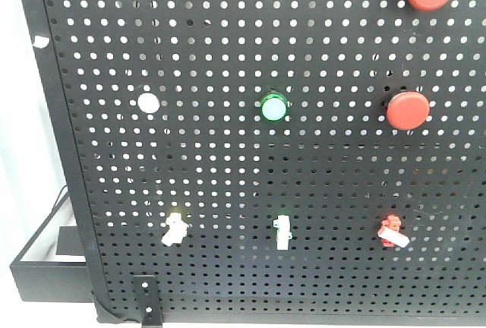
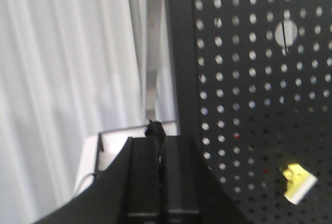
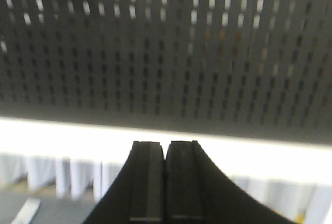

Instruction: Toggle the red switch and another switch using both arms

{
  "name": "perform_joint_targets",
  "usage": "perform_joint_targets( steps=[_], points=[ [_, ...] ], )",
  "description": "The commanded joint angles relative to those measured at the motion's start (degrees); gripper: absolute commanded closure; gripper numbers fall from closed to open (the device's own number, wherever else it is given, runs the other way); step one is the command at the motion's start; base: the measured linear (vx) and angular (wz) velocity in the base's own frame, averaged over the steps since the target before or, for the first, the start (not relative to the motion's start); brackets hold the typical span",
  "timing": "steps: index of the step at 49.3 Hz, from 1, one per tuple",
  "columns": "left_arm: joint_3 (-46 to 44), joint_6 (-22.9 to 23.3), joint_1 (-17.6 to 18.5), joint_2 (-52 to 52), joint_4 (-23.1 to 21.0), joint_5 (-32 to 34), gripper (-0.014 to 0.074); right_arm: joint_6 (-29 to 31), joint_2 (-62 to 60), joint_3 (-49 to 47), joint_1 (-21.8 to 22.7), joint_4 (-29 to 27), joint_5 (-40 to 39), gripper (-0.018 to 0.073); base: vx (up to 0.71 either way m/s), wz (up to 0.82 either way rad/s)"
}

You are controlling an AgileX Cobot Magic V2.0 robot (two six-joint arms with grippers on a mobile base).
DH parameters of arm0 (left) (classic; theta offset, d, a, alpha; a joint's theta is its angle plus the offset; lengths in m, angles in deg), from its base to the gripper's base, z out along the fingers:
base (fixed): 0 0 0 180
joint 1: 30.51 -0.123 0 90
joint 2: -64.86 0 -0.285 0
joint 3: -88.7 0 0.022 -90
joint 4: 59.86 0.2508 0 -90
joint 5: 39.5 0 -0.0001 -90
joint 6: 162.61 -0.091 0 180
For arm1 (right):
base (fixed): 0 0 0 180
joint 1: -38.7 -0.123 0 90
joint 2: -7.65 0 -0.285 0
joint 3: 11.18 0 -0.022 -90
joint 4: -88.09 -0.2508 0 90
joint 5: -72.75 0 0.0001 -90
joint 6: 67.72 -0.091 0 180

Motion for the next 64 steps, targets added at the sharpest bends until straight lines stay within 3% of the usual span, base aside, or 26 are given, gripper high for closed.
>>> perform_joint_targets(
  steps=[1,5,12,24,30,36,44,53,64],
  points=[
    [-1.04,-0.87,0.32,-1.08,0.13,1.85,0.0603,-1.32,-0.58,0.07,0.09,0.3,-11.81,0.0566,0.0,0.0],
    [-0.75,-0.87,0.32,-1.45,0.01,1.96,0.0603,-3.85,-0.58,-1.9,0.09,-0.54,-14.17,0.0566,0.0,0.0],
    [-0.29,-0.81,0.32,-1.5,0.01,1.34,0.0603,-4.42,2.4,-12.16,0.09,-0.04,-8.63,0.0566,0.0,0.0],
    [0.05,-0.81,0.32,-1.5,0.01,1.93,0.0603,-4.27,25.91,-32.76,-0.18,-1.27,0.77,0.0566,0.0,0.0],
    [0.05,-0.81,0.32,-1.5,0.01,3.47,0.0603,-5.76,37.52,-39.68,-0.53,-8.61,1.07,0.0566,0.0,0.0],
    [0.05,-0.81,0.32,-1.5,0.01,5.06,0.0603,-8.0,44.03,-43.62,-0.58,-21.86,3.7,0.0566,0.0,0.0],
    [0.05,-0.81,0.32,-1.5,0.01,5.96,0.0603,8.35,48.69,-47.28,-1.89,-27.88,11.0,0.0566,0.0,0.0],
    [0.05,-0.81,0.32,-1.5,0.01,8.04,0.0603,24.66,50.71,-47.28,-7.66,-39.46,7.44,0.0566,0.0,0.0],
    [0.05,-0.81,0.32,-1.5,0.01,8.89,0.0603,29.5,55.84,-47.28,-9.13,-50.15,3.93,0.0566,0.0,0.0]
  ],
)
